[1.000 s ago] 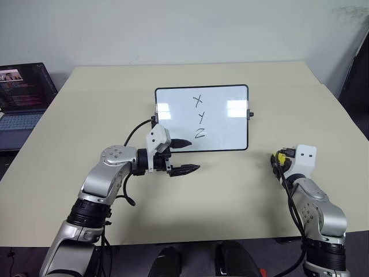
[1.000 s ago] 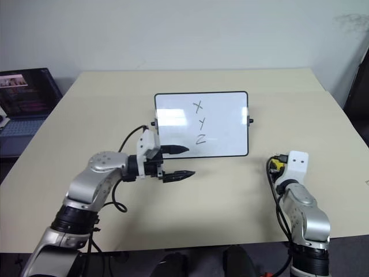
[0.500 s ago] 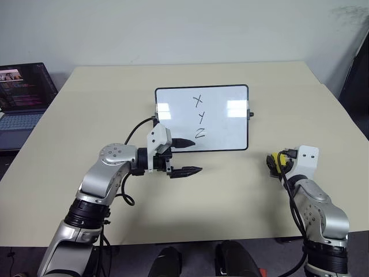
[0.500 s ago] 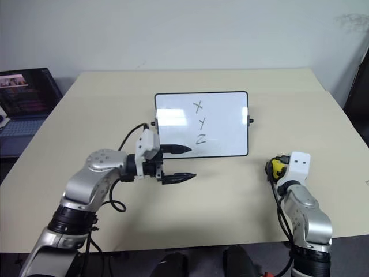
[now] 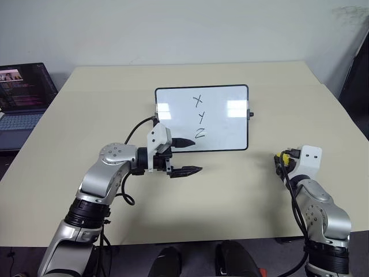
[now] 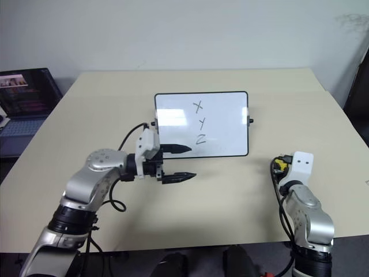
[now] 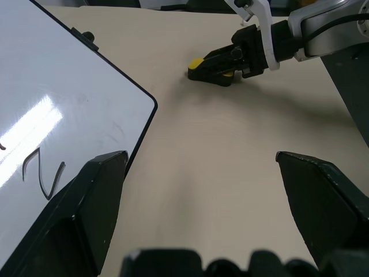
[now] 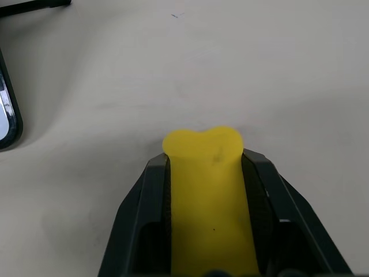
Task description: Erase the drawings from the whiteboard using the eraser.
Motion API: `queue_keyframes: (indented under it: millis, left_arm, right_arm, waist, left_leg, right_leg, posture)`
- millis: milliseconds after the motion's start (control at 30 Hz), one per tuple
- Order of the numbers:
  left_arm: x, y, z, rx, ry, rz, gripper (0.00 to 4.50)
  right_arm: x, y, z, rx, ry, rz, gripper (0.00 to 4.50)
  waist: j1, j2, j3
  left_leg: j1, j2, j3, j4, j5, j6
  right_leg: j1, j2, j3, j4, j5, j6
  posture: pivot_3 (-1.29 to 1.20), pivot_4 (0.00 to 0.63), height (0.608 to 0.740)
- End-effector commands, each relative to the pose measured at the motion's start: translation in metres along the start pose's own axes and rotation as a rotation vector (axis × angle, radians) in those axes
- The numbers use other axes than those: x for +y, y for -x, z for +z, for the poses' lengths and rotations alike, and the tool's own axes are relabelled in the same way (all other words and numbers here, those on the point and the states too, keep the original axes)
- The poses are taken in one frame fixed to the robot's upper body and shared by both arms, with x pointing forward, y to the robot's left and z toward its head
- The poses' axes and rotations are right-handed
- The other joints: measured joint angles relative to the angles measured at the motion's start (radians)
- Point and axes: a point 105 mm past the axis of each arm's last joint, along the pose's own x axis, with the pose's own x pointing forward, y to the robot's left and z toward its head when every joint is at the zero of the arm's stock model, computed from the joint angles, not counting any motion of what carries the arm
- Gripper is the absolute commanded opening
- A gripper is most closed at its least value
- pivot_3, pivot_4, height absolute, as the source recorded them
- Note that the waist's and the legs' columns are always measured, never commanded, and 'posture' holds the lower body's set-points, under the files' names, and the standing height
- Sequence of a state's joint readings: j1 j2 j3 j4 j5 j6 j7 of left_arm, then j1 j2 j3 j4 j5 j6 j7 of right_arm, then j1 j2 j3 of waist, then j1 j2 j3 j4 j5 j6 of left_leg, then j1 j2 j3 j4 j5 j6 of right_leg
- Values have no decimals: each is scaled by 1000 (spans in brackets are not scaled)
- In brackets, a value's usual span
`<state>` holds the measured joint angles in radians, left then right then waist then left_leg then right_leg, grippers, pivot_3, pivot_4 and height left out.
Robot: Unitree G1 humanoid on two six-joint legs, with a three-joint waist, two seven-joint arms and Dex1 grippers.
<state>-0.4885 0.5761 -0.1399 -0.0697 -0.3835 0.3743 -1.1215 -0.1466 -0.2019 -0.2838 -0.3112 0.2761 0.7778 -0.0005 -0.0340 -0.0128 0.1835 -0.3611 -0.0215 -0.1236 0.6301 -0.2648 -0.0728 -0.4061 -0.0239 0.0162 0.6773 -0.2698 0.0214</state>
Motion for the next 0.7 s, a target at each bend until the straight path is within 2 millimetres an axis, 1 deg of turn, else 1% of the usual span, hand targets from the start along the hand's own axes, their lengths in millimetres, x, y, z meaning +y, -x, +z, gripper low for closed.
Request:
queue_keyframes:
  millis: [33, 133, 233, 267, 367, 467, 533, 600, 633, 700]
  left_arm:
    - [4, 4, 9, -18, -16, 39, 4500]
    - [12, 8, 8, -9, -2, 121, 4500]
    - [32, 17, 9, -21, 9, 291, 4500]
    - [37, 22, 8, -16, 9, 351, 4500]
    - [42, 32, 10, -16, 8, 446, 4500]
    - [50, 42, 17, -46, 14, 571, 4500]
    - [53, 47, 19, -50, 17, 614, 4500]
    - [59, 52, 20, -49, 22, 679, 4500]
    - [61, 53, 21, -49, 23, 698, 4500]
    - [65, 55, 23, -48, 21, 729, 4500]
  right_arm:
    - [2, 3, 15, -63, 4, 10, 1288]
    - [7, 5, 23, -96, 28, 42, 1288]
    - [28, 10, 38, -176, 99, 174, 1288]
    - [36, 12, 45, -210, 160, 223, 1288]
    - [53, 16, 56, -280, 267, 306, 1288]
    - [83, 17, 82, -431, 417, 418, 1288]
    - [96, 15, 91, -487, 462, 452, 1288]
    - [124, 9, 103, -558, 531, 519, 1288]
    - [134, 7, 107, -582, 553, 539, 1288]
    - [159, 0, 116, -619, 585, 589, 1288]
  waist:
    - [0, 0, 0]
    - [0, 0, 0]
    - [0, 0, 0]
    - [-1, 0, 0]
    - [-2, 0, 0]
    - [-5, -2, 1]
    - [-5, -3, 2]
    - [-6, -4, 2]
    - [-7, -4, 2]
    - [-8, -5, 2]
  left_leg:
    - [0, 0, 0, 0, 0, 0]
    - [0, 0, 0, 0, 0, 0]
    - [0, 0, 0, 0, 0, 0]
    - [0, 0, 0, 0, 0, 0]
    - [0, 0, 0, 0, 0, 0]
    - [0, 0, 0, 0, 0, 0]
    - [0, 0, 1, 1, 0, 0]
    - [1, 0, 0, 1, 0, 0]
    - [1, 0, 1, 1, 0, 0]
    - [1, 0, 1, 1, 0, 0]
  right_leg:
    - [0, 0, 0, 0, 0, 0]
    - [0, 0, 0, 0, 0, 0]
    - [0, 0, 0, 0, 0, 0]
    - [0, 0, 0, 0, -1, 2]
    - [0, 0, 0, 0, -1, 2]
    - [-1, 0, 0, 0, -1, 2]
    - [-1, 0, -1, 1, -1, 3]
    - [0, 0, -1, 1, -1, 3]
    - [0, 0, -1, 1, -1, 2]
    - [0, 0, -1, 1, 0, 2]
  posture:
    - [0, 150, 740]
    - [0, 150, 740]
    - [0, 150, 740]
    - [0, 150, 740]
    - [0, 150, 740]
    - [0, 150, 740]
    - [0, 150, 740]
    - [0, 150, 740]
    - [0, 150, 740]
    - [0, 150, 740]
